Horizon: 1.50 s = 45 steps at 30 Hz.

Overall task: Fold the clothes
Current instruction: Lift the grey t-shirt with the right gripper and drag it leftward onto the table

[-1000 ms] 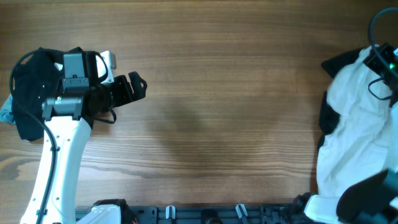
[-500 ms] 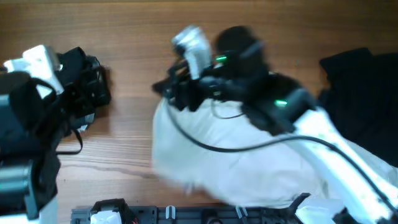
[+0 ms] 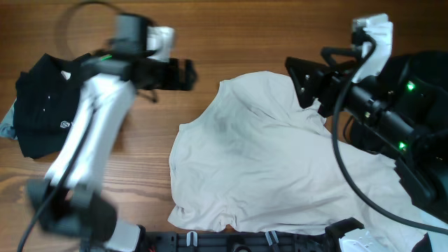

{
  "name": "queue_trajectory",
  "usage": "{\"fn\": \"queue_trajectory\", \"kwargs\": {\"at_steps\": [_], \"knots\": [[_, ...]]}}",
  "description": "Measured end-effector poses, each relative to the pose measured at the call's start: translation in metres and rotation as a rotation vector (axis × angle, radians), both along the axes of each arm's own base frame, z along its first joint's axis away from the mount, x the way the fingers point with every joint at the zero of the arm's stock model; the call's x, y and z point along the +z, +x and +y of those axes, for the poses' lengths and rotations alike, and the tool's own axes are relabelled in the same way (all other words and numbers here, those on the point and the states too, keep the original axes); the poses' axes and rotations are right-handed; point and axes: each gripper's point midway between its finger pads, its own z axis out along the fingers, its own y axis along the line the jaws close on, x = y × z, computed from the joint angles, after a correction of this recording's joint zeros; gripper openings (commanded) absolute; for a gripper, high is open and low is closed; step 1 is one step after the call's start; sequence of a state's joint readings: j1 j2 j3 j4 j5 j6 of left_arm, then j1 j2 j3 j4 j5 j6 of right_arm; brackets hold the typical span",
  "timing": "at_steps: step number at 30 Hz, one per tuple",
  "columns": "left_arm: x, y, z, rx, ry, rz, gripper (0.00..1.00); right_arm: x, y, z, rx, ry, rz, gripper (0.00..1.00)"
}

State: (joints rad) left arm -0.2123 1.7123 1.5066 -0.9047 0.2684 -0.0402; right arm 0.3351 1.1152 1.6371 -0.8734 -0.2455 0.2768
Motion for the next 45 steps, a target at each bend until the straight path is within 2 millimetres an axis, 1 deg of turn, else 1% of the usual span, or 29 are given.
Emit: {"fn": "queue_trajectory", "kwargs": {"at_steps": [2,3,5,7,10,12,13,15,17,18,19,21,23,24,25,27,29,30,32,33,34,35,36,37,38,40,41,43,45], "knots": [[-0.050,0.025,-0.032,-0.077,0.005,0.011,0.99,-0.012,-0.002,-0.003,-0.015,-0.002,0.059,0.87],[-0.070,0.029,-0.042,-0.102,0.011,0.023,0.99,-0.016,-0.001,-0.003,-0.020,0.003,0.081,0.88],[-0.102,0.047,-0.068,-0.170,0.010,-0.024,0.98,-0.027,0.003,-0.001,-0.033,0.011,0.136,0.87],[-0.125,0.052,-0.089,-0.236,0.029,-0.053,0.92,-0.039,0.007,0.000,-0.038,0.003,0.186,0.88],[-0.139,0.055,-0.103,-0.272,0.074,-0.094,0.85,-0.049,0.011,0.001,-0.045,-0.007,0.223,0.88],[-0.151,0.058,-0.113,-0.290,0.092,-0.114,0.66,-0.054,0.013,0.001,-0.051,-0.016,0.243,0.88],[-0.158,0.057,-0.115,-0.300,0.102,-0.111,0.59,-0.057,0.013,0.000,-0.053,-0.021,0.252,0.88],[-0.159,0.059,-0.119,-0.307,0.113,-0.131,0.44,-0.061,0.013,-0.001,-0.061,-0.028,0.270,0.88],[-0.162,0.059,-0.119,-0.305,0.130,-0.129,0.19,-0.062,0.012,-0.002,-0.062,-0.031,0.277,0.88],[-0.163,0.059,-0.119,-0.300,0.131,-0.129,0.10,-0.063,0.011,-0.002,-0.063,-0.032,0.280,0.88],[-0.163,0.060,-0.117,-0.298,0.143,-0.133,0.04,-0.063,0.011,-0.002,-0.063,-0.033,0.282,0.88],[-0.165,0.061,-0.114,-0.293,0.158,-0.132,0.04,-0.063,0.011,-0.002,-0.066,-0.034,0.281,0.88],[-0.165,0.063,-0.107,-0.264,0.207,-0.135,0.04,-0.064,0.011,-0.003,-0.067,-0.035,0.282,0.88],[-0.164,0.065,-0.096,-0.217,0.266,-0.129,0.04,-0.064,0.012,-0.004,-0.077,-0.037,0.281,0.88],[-0.161,0.069,-0.071,-0.139,0.354,-0.121,0.04,-0.064,0.013,-0.006,-0.087,-0.041,0.280,0.88],[-0.148,0.078,-0.036,-0.041,0.428,-0.126,0.04,-0.066,0.015,-0.012,-0.129,-0.050,0.285,0.88],[-0.120,0.095,0.011,0.080,0.454,-0.159,0.04,-0.067,0.017,-0.017,-0.159,-0.056,0.284,0.88],[-0.099,0.107,0.052,0.179,0.466,-0.183,0.04,-0.067,0.018,-0.019,-0.171,-0.059,0.285,0.88],[-0.078,0.118,0.122,0.349,0.484,-0.194,0.04,-0.069,0.019,-0.022,-0.195,-0.065,0.291,0.88],[-0.075,0.118,0.145,0.405,0.491,-0.189,0.08,-0.072,0.019,-0.025,-0.211,-0.074,0.300,0.89],[-0.075,0.116,0.169,0.466,0.486,-0.174,0.20,-0.077,0.019,-0.030,-0.238,-0.091,0.316,0.89],[-0.078,0.109,0.203,0.544,0.469,-0.138,0.41,-0.084,0.022,-0.037,-0.284,-0.110,0.342,0.89],[-0.079,0.107,0.214,0.572,0.448,-0.126,0.47,-0.091,0.025,-0.042,-0.317,-0.129,0.364,0.89],[-0.078,0.106,0.215,0.574,0.401,-0.119,0.54,-0.103,0.031,-0.044,-0.347,-0.150,0.400,0.89],[-0.073,0.106,0.211,0.568,0.350,-0.123,0.54,-0.109,0.036,-0.045,-0.359,-0.164,0.416,0.89],[-0.056,0.106,0.189,0.506,0.258,-0.142,0.45,-0.128,0.049,-0.043,-0.378,-0.194,0.468,0.90],[-0.047,0.106,0.175,0.462,0.221,-0.156,0.38,-0.135,0.053,-0.042,-0.384,-0.203,0.487,0.90],[-0.033,0.104,0.135,0.331,0.136,-0.174,0.26,-0.148,0.060,-0.041,-0.393,-0.214,0.522,0.91],[-0.035,0.100,0.081,0.155,0.092,-0.177,0.16,-0.148,0.062,-0.040,-0.398,-0.209,0.521,0.92]]}}
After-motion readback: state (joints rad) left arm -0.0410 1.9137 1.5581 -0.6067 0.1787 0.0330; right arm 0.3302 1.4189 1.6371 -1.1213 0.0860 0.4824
